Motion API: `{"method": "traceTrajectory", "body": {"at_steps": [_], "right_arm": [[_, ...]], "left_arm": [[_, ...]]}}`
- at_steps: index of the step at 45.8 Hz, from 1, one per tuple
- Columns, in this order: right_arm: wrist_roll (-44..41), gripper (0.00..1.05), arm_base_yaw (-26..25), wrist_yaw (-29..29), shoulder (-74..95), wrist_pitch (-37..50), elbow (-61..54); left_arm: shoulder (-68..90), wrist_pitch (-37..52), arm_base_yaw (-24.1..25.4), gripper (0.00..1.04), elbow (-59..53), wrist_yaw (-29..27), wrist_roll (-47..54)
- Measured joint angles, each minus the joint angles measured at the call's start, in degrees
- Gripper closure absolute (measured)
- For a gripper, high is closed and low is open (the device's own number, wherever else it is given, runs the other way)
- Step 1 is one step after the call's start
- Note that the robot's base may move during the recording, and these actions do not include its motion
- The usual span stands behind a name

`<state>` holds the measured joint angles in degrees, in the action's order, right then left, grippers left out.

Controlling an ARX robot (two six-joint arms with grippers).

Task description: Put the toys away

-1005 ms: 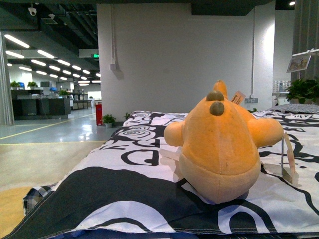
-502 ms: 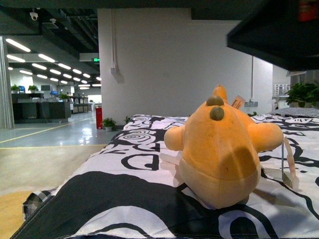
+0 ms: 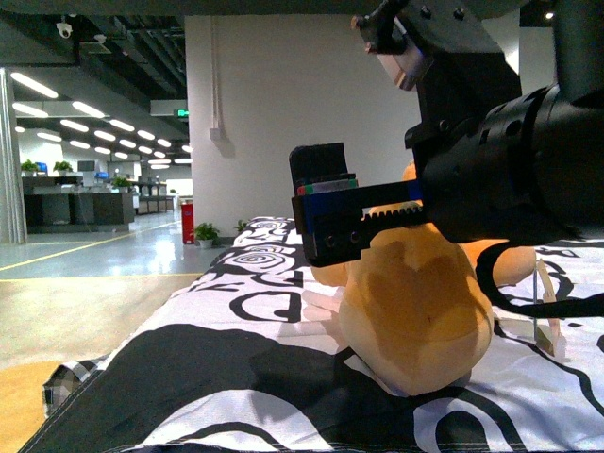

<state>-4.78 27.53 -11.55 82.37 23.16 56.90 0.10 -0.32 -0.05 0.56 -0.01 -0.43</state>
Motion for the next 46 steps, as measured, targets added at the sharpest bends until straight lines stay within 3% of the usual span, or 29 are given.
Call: {"method": "traceTrajectory", "body": {"at_steps": [42,46], "right_arm": [[1.2,0.06,-2.3,-0.9,3.8,5.2,-5.3],[2.1,0.18,-2.6,-0.8,3.7,5.2,-5.9]], "left_arm": [[0.0,0.0,0.0,0.06,0.0,0.0,0.0],[0.0,0.0,0.0,0.06,0.0,0.0,0.0]]}}
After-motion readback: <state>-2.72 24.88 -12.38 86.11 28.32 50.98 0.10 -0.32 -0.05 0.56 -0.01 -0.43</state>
